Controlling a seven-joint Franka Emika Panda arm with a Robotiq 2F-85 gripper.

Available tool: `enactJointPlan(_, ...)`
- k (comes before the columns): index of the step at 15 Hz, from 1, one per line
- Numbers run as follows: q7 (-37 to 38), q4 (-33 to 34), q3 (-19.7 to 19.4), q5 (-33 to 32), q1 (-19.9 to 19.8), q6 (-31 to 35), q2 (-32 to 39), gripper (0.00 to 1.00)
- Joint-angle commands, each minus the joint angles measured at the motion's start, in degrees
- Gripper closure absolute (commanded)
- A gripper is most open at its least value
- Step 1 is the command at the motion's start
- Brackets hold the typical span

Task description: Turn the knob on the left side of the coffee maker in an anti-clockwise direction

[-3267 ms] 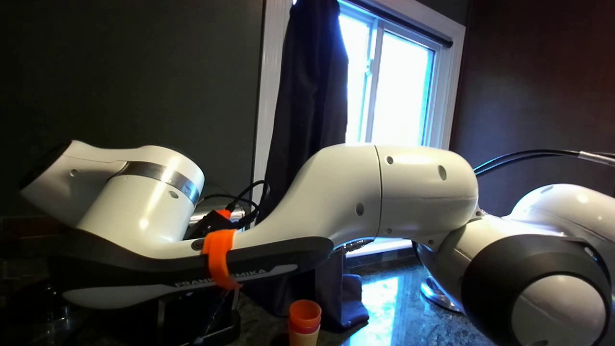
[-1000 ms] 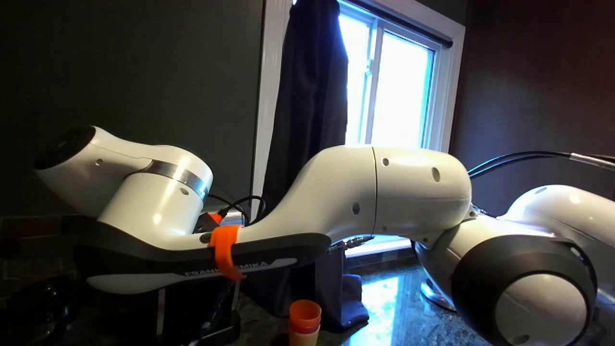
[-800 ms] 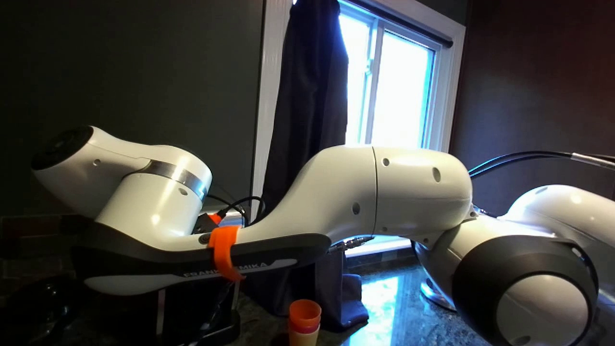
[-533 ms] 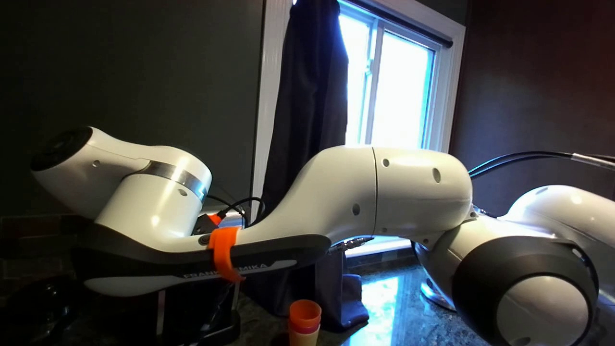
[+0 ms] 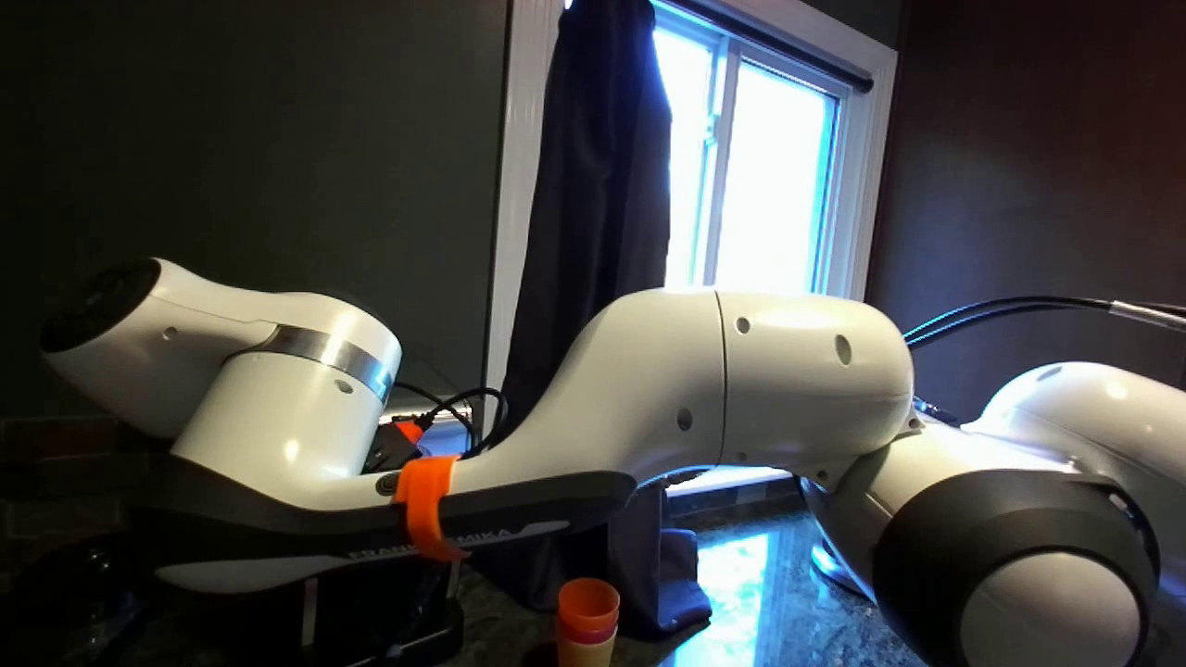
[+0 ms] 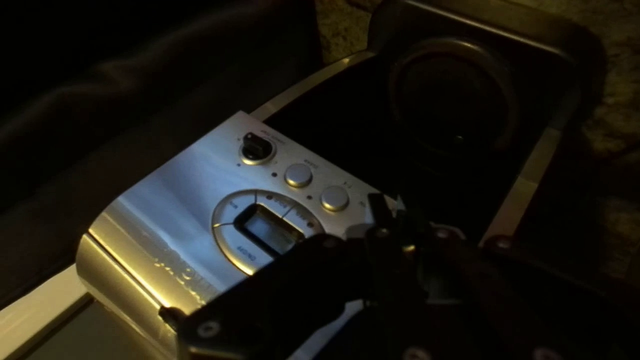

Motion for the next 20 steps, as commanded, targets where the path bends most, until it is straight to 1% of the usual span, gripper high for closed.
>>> enactJointPlan(1,-1.4,0.6,-3.4,-4.2,1.6,0.3,2.3,0.98)
enactJointPlan(8,-8.0,-1.3,-8.8,-12.8,4.9,2.0,5.5,0.98)
enactJointPlan(13,-11.1,-2.3,-12.2,-18.6,6.7,2.3,7.7,0.98)
enactJointPlan(20,-14.4,-5.5,-16.5,-26.5,8.8,3.0,10.4,0.98)
